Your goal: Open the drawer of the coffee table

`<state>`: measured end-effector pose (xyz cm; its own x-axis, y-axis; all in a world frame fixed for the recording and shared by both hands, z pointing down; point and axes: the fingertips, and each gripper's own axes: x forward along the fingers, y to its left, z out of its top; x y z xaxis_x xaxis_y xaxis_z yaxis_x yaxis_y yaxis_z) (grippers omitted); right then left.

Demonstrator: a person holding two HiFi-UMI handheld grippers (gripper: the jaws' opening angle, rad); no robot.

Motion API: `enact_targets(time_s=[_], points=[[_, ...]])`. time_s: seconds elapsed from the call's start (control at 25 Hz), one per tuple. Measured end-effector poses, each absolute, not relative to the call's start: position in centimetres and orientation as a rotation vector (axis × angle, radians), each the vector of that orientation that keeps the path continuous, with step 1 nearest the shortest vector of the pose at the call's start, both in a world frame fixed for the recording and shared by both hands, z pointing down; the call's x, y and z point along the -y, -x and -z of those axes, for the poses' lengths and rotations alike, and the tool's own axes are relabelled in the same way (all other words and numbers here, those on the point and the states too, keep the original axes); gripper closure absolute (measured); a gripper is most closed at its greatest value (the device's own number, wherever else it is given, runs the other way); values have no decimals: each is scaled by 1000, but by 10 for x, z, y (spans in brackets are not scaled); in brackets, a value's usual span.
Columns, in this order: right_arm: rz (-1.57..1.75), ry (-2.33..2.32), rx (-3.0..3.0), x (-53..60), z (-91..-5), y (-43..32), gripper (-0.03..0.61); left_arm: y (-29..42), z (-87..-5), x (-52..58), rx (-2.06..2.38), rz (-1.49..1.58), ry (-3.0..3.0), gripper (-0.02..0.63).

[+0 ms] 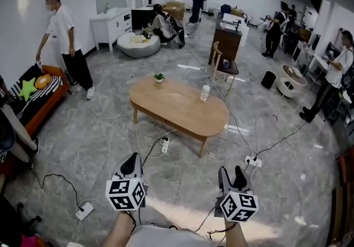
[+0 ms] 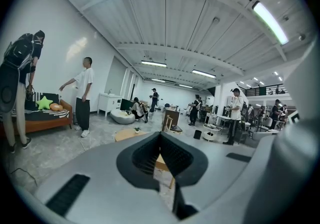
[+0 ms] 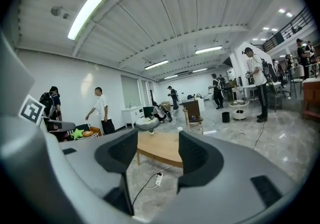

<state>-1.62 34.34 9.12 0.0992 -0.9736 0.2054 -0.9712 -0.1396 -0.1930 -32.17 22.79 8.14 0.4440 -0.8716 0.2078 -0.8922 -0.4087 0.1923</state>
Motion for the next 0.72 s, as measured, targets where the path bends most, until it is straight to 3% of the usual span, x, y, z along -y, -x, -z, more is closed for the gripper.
enact_targets(time_s=[0.2,0.72], points=[[435,2329,-2042,-343,-92,11,274,317,-80,-226,1521,-104,-2433,620],[419,2299,-2049,-334,-96,13,25,316,-84,-224,1520,-118,-2422,620]])
